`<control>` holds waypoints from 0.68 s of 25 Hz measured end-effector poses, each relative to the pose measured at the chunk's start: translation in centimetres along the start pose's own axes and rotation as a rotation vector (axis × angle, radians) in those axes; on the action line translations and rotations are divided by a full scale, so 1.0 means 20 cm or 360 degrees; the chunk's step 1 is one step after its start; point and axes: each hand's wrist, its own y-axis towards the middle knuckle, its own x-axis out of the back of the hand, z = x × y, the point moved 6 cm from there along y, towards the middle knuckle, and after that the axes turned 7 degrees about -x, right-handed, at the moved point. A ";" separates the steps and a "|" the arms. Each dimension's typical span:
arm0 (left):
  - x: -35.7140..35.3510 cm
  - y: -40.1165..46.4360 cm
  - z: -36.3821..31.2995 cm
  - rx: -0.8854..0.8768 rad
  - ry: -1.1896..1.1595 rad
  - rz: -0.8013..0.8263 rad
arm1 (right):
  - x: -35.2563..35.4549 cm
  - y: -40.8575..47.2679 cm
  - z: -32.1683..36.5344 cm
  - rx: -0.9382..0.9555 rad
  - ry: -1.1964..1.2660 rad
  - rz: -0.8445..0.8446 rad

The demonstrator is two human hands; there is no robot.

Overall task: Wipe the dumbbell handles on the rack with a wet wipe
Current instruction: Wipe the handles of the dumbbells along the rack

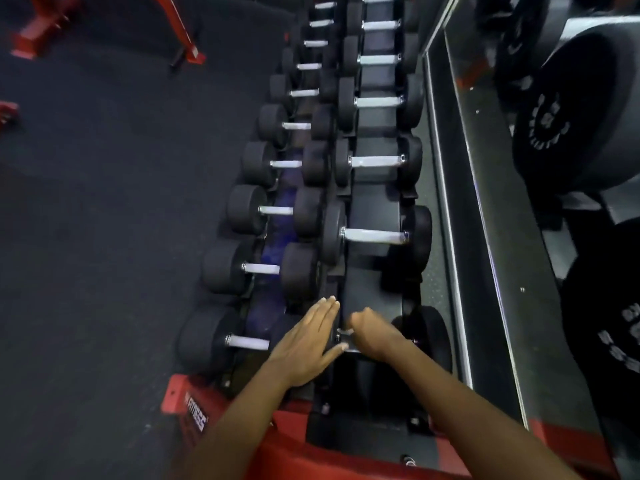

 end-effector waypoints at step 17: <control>-0.03 -0.01 0.02 -0.0094 0.0208 0.0147 | 0.00 0.00 -0.06 -0.0020 -0.0036 -0.0116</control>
